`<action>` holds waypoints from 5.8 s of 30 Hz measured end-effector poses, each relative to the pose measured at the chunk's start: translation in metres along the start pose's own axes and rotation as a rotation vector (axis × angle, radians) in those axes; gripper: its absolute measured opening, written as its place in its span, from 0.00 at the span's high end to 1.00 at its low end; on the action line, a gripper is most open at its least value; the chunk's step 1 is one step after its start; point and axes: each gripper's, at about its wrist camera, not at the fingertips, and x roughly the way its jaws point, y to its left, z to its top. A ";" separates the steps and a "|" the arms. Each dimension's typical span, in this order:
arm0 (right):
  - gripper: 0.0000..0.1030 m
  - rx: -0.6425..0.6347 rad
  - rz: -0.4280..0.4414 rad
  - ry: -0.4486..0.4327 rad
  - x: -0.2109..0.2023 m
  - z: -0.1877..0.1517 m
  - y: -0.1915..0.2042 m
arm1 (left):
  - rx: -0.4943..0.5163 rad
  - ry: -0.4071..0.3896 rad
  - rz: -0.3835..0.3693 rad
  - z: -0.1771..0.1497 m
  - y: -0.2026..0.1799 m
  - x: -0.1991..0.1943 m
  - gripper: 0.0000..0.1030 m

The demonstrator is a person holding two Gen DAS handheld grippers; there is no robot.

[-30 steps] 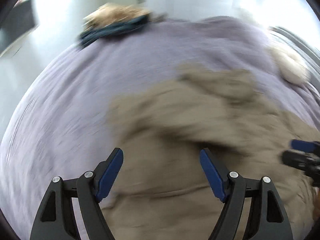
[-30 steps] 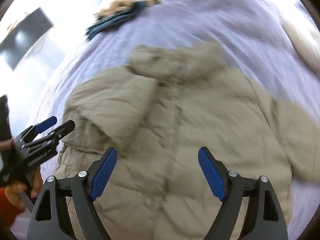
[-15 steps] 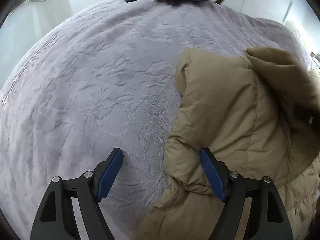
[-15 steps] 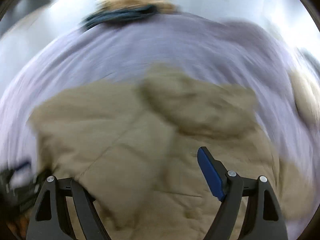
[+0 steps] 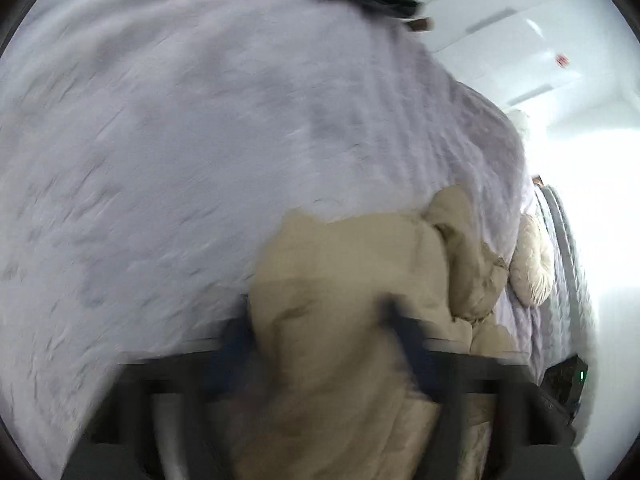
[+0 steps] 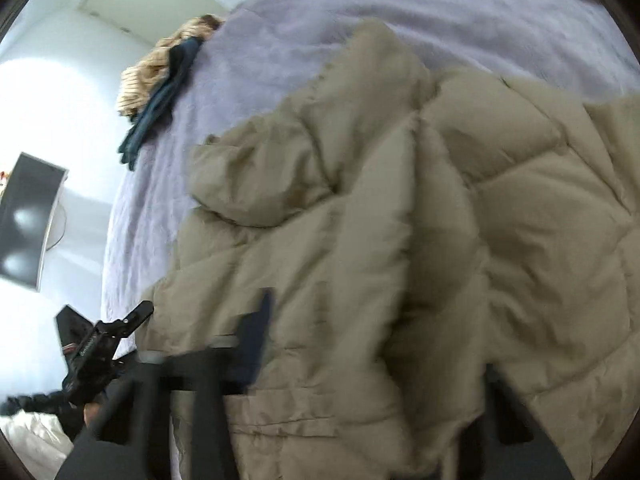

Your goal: Fold large clothes

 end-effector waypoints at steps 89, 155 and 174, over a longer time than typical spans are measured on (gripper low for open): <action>0.00 0.596 -0.048 -0.327 -0.229 -0.059 -0.345 | 0.620 0.229 0.343 -0.228 -0.305 0.075 0.00; 0.64 -0.154 -0.008 0.067 -0.032 0.027 -0.056 | 0.339 -0.031 0.423 -0.133 -0.192 0.034 0.00; 0.87 0.124 0.021 -0.160 -0.106 0.051 -0.106 | 0.246 -0.010 0.219 -0.110 -0.187 0.039 0.00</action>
